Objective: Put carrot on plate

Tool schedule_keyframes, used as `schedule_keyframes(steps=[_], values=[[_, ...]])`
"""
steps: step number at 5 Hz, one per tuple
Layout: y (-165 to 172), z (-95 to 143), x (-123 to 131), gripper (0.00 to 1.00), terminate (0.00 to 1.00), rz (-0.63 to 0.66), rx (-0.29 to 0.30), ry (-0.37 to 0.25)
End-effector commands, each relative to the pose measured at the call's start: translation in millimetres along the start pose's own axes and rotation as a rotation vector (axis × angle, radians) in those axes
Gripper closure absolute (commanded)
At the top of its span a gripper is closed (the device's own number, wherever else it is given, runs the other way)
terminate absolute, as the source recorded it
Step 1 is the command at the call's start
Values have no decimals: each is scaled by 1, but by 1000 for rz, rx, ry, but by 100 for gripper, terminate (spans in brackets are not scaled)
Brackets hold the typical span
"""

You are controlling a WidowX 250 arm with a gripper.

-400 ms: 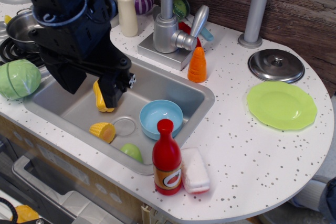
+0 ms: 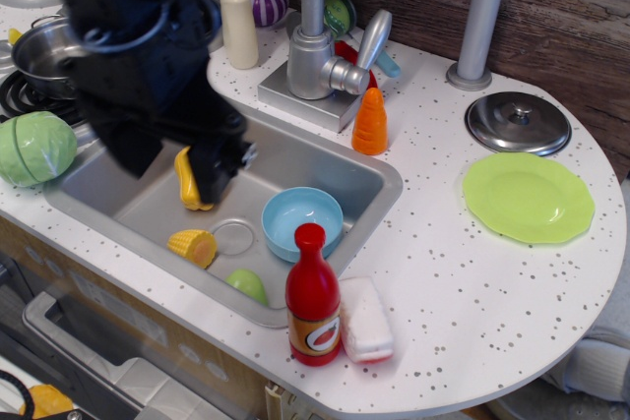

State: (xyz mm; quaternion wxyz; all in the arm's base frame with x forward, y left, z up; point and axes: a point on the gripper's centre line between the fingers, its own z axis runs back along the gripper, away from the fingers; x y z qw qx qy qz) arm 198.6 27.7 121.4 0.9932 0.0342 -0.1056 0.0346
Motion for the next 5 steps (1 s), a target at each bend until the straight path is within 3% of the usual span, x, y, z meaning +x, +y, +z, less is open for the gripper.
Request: schedule_keyframes(steps=[1,3,4,5], values=[[-27,9,64,0,0,-32,62,-45],[-70,-35,118,0,0,-1,16,-83],[-68,-57,145,0,0,-40,36,-120],[-55,-63,162,0,0,-64,59,-139]])
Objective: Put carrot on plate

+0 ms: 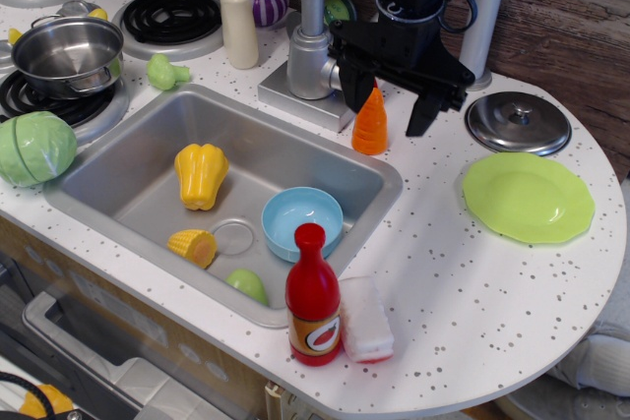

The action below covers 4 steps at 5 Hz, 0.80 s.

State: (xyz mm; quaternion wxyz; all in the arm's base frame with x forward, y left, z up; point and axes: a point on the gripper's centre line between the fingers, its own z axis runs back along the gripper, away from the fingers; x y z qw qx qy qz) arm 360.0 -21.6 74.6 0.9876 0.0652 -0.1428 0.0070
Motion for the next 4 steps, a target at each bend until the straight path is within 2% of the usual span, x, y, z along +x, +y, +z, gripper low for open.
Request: schedule_keyframes(steps=[1,4], values=[[20,-3,26,0,0,-23,-20,-77],[25,-41,30,0,0,-21,-112,-95]])
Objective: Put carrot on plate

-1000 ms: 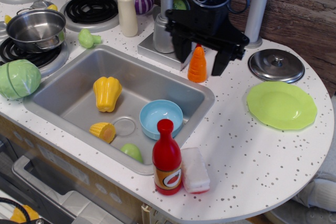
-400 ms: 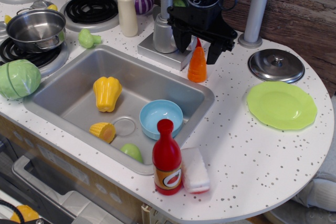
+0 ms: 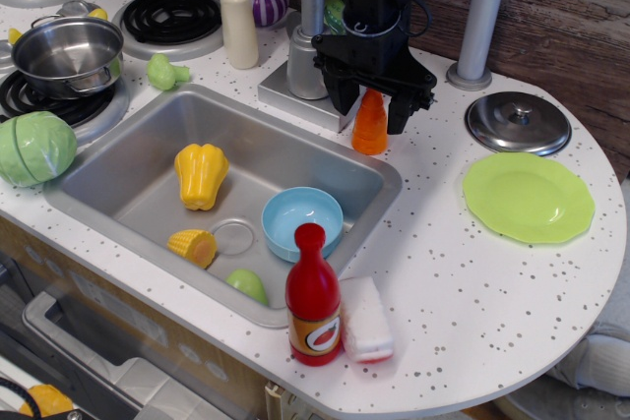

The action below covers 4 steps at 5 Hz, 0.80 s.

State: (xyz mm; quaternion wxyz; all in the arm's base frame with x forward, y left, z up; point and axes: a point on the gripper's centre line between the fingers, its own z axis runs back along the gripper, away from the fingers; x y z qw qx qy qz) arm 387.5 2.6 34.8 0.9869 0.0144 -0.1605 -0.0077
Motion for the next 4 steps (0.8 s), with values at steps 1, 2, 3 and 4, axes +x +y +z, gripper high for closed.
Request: schedule_keyframes(steps=[1,2,3,4], values=[[7,0,17,0,0,0,-37,-42],[-2,13,15,100,0,16,-15,-31],[-17,29,10,100,0,0,-23,-34],[-45,60,10,100,0,-28,9,-19]])
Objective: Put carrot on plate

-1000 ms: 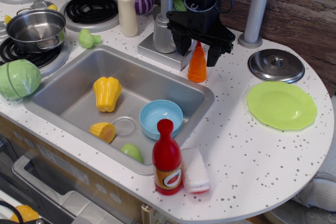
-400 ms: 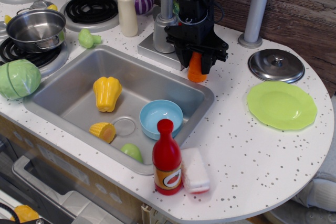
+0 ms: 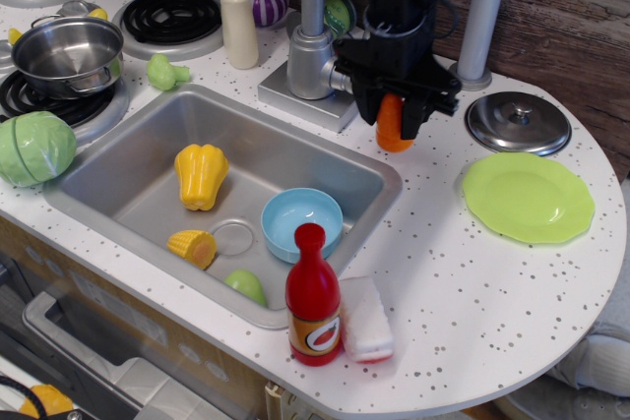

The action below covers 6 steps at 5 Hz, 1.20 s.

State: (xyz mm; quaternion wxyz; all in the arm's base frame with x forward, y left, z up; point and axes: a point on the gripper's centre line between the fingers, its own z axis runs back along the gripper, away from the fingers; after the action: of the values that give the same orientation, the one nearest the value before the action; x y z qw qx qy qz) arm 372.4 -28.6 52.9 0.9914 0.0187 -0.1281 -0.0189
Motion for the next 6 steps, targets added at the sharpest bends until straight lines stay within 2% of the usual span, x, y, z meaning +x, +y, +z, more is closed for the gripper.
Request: schedule_keyframes(steps=[1,2,3,4,5,6], values=[[-61,49,19,100,0,-27,-58,-72],[-96,36,21,100,0,-75,-138,-36],[-109,18,26,100,0,-133,-177,-43],[-118,2,26,100,0,-120,-214,-62],[-117,-3,27,0,0,-141,-267,-85],[-117,-3,27,0,0,-141,-267,-85]])
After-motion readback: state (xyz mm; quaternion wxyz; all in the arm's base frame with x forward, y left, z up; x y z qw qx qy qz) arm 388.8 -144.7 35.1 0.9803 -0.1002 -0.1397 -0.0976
